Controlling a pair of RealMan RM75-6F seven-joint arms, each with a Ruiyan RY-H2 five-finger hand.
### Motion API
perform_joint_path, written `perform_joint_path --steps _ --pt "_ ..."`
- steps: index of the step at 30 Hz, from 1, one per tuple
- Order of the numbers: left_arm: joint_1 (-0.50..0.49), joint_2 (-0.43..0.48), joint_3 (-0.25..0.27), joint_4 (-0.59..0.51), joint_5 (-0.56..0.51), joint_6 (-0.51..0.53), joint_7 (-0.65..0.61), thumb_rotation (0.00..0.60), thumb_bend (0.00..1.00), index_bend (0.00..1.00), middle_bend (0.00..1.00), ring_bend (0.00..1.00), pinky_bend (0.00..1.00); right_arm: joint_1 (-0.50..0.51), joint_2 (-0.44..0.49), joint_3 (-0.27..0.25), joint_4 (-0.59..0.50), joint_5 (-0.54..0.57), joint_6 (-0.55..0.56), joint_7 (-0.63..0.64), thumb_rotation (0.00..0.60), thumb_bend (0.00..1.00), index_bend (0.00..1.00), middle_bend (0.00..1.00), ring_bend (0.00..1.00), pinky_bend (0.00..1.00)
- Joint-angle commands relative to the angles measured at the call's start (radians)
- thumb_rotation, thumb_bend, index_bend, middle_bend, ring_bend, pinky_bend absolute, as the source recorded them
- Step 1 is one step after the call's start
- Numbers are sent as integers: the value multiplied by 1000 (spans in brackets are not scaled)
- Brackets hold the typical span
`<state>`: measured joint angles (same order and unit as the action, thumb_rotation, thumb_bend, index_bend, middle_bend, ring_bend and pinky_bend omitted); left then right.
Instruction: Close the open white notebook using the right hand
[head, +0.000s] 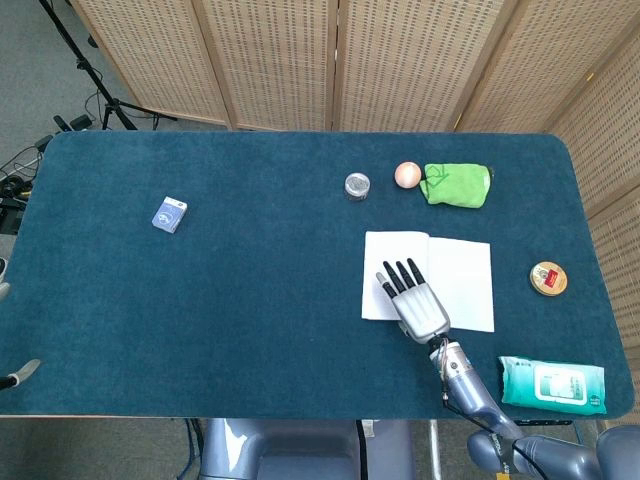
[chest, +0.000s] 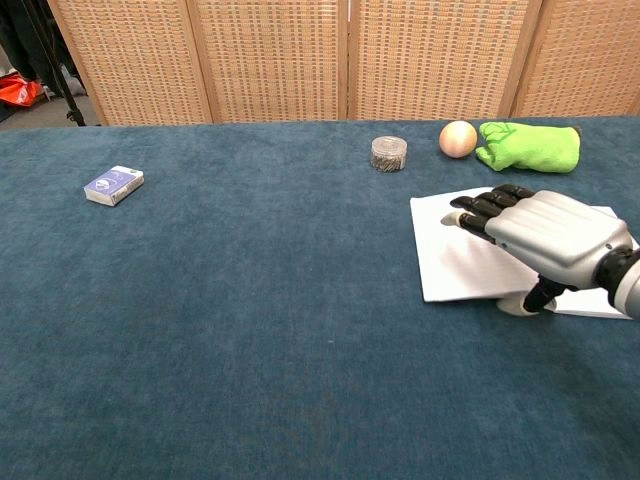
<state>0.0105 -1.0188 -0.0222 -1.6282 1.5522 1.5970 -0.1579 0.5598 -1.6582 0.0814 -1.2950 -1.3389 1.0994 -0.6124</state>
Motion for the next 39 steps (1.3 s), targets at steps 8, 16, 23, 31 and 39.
perform_joint_path --steps 8,16,23,31,39 --pt "-1 0 0 -2 -2 -4 2 600 0 0 0 0 0 -10 16 13 -14 16 -2 69 600 1000 0 30 0 47" --pt "-1 3 4 0 4 -4 -8 600 0 0 0 0 0 -61 35 68 -69 86 6 332 600 1000 0 29 0 67" --pt "4 2 10 3 17 6 -16 600 0 0 0 0 0 -117 59 120 -114 137 21 592 600 1000 0 19 0 67" --pt "4 1 16 4 31 8 -17 600 0 0 0 0 0 -169 50 177 -161 216 17 821 600 1000 0 2 0 87" --pt "6 -1 19 7 37 13 -19 600 0 0 0 0 0 -185 68 213 -165 329 -47 891 600 933 0 0 0 24"
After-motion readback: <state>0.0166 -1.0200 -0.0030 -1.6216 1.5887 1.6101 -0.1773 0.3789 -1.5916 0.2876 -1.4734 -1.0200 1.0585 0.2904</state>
